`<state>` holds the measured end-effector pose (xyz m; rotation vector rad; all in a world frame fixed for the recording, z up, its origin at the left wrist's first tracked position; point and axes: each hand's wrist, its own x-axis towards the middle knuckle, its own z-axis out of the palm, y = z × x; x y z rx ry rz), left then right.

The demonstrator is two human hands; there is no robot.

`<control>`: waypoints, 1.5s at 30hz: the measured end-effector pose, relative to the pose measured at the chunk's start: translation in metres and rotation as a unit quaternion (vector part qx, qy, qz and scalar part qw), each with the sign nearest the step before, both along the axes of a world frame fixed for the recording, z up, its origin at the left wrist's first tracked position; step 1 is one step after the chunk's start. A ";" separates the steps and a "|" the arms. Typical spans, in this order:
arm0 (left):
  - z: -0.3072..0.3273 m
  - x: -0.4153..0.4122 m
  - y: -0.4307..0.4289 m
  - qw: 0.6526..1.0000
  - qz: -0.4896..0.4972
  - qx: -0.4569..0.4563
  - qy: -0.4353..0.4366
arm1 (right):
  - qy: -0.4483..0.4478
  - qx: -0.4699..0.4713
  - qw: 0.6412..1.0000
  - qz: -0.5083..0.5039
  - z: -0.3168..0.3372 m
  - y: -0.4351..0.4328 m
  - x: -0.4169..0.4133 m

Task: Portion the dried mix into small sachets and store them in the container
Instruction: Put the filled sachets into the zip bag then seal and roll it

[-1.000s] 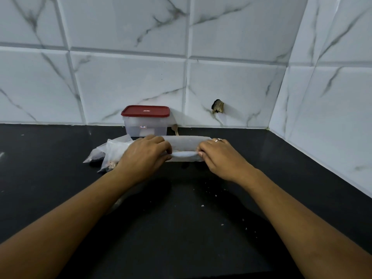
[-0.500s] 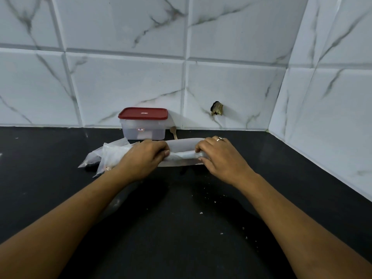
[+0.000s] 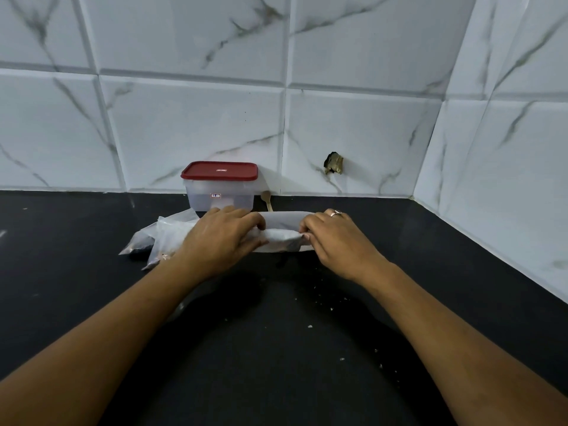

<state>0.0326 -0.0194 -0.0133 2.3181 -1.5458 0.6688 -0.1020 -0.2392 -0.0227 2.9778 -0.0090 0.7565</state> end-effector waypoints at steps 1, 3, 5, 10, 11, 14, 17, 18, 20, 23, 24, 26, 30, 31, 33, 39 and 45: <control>-0.001 0.000 0.001 1.000 0.000 0.012 -0.009 | 0.002 0.008 1.000 0.000 -0.001 -0.001 0.000; -0.001 -0.001 0.000 0.999 0.005 0.023 -0.027 | 0.010 0.021 1.000 0.001 -0.002 -0.001 0.000; -0.002 -0.001 -0.002 0.999 0.007 0.016 -0.043 | 0.015 0.027 1.000 0.001 -0.002 -0.001 0.000; -0.003 0.000 -0.003 1.000 0.002 0.005 -0.028 | 0.030 0.027 0.999 -0.004 -0.001 -0.001 -0.001; -0.003 0.001 -0.003 1.000 0.000 0.004 -0.021 | 0.030 0.025 0.999 -0.004 -0.001 0.000 -0.001; -0.003 0.003 -0.003 1.000 -0.001 0.003 -0.002 | 0.039 0.025 0.999 -0.005 0.000 0.001 -0.001; -0.003 0.005 -0.005 1.000 0.000 0.004 0.014 | 0.047 0.027 0.998 -0.008 0.001 0.002 -0.001; -0.004 0.005 -0.005 1.000 0.001 0.005 0.021 | 0.052 0.029 0.998 -0.008 0.001 0.002 -0.001; -0.004 0.007 -0.006 0.999 0.002 0.009 0.034 | 0.063 0.036 0.997 -0.008 0.002 0.003 0.000; -0.005 0.010 -0.007 0.999 0.002 0.016 0.041 | 0.074 0.041 0.996 -0.008 0.002 0.003 0.001; -0.006 0.010 -0.007 0.999 0.003 0.019 0.044 | 0.076 0.040 0.996 -0.008 0.002 0.003 0.001; -0.005 0.010 -0.007 0.998 0.006 0.025 0.050 | 0.081 0.042 0.996 -0.009 0.002 0.003 0.001; -0.004 0.008 -0.006 0.997 0.006 0.036 0.066 | 0.088 0.054 0.995 -0.005 0.002 0.002 0.001; -0.004 0.007 -0.006 0.997 0.005 0.032 0.071 | 0.081 0.057 0.995 -0.003 0.003 0.001 0.000; -0.001 0.006 -0.005 0.996 0.004 0.008 0.086 | 0.056 0.056 0.997 -0.001 0.007 0.000 0.000; 0.005 0.003 -0.006 0.992 -0.003 0.015 0.122 | 0.060 0.062 0.996 -0.004 0.014 -0.001 -0.002; 0.010 0.005 -0.010 0.989 -0.001 0.057 0.136 | 0.091 0.073 0.993 -0.013 0.017 0.000 -0.003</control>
